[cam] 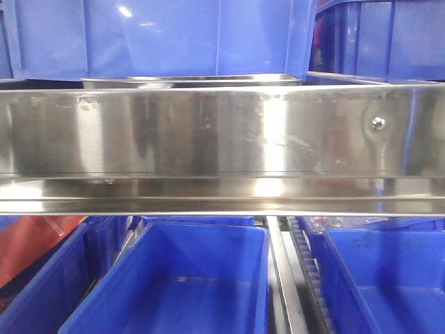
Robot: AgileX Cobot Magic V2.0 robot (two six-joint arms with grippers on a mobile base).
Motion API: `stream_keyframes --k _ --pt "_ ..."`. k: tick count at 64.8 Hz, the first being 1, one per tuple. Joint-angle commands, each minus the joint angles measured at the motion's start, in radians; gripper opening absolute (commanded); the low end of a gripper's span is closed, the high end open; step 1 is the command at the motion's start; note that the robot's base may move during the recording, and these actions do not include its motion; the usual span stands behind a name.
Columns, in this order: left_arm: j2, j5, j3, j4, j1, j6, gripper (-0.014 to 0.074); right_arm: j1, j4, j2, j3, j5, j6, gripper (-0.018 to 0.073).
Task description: Stack silver trays without gaps
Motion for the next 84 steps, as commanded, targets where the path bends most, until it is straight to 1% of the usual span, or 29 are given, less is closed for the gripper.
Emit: stream_keyframes --k 1,5,11,18,23,29,35,46,54,58,67,72,75,81,84 --pt "0.049 0.104 -0.097 -0.007 -0.003 0.000 -0.0012 0.003 0.007 0.036 -0.090 0.138 0.005 -0.0079" --pt "0.109 0.164 -0.147 -0.007 -0.003 0.000 -0.0012 0.003 0.018 0.090 -0.159 0.238 0.005 -0.0079" --pt "0.224 0.242 -0.233 -0.013 -0.003 0.000 -0.0012 0.003 0.032 0.201 -0.249 0.349 0.005 -0.0079" --pt "0.373 0.293 -0.307 -0.030 -0.003 0.000 -0.0012 0.003 0.033 0.334 -0.337 0.432 0.005 -0.0079" --pt "0.478 0.334 -0.365 -0.065 -0.003 0.000 -0.0012 0.003 0.033 0.444 -0.398 0.495 0.005 -0.0079" --pt "0.602 0.394 -0.426 -0.132 -0.003 0.000 -0.0012 0.003 0.033 0.565 -0.472 0.596 0.005 -0.0079" --pt "0.694 0.406 -0.460 -0.175 -0.003 0.000 -0.0012 0.003 0.033 0.666 -0.517 0.659 0.005 -0.0079" --pt "0.809 0.343 -0.465 -0.174 -0.003 0.000 -0.0012 0.003 0.036 0.769 -0.537 0.660 0.005 -0.0079" --pt "0.877 0.258 -0.465 -0.174 -0.003 0.000 -0.0012 0.003 0.041 0.814 -0.537 0.574 0.005 -0.0079" --pt "0.905 0.220 -0.465 -0.174 -0.003 0.000 -0.0012 0.003 0.059 0.833 -0.537 0.548 0.005 -0.0079" --pt "0.973 0.200 -0.465 -0.187 -0.003 0.000 -0.0015 0.004 0.068 0.899 -0.543 0.543 0.005 -0.0079" --pt "1.018 0.219 -0.496 -0.205 -0.012 0.000 -0.0015 0.007 0.068 0.963 -0.565 0.564 0.007 -0.0077" --pt "1.045 0.258 -0.532 -0.179 -0.027 0.000 -0.0015 0.019 0.068 1.000 -0.594 0.588 0.018 -0.0077" --pt "1.114 0.334 -0.629 -0.124 -0.071 0.000 -0.0015 0.049 0.066 1.081 -0.662 0.630 0.089 -0.0076" --pt "1.156 0.360 -0.684 -0.111 -0.093 -0.020 -0.0015 0.077 0.059 1.118 -0.702 0.630 0.124 -0.0073"
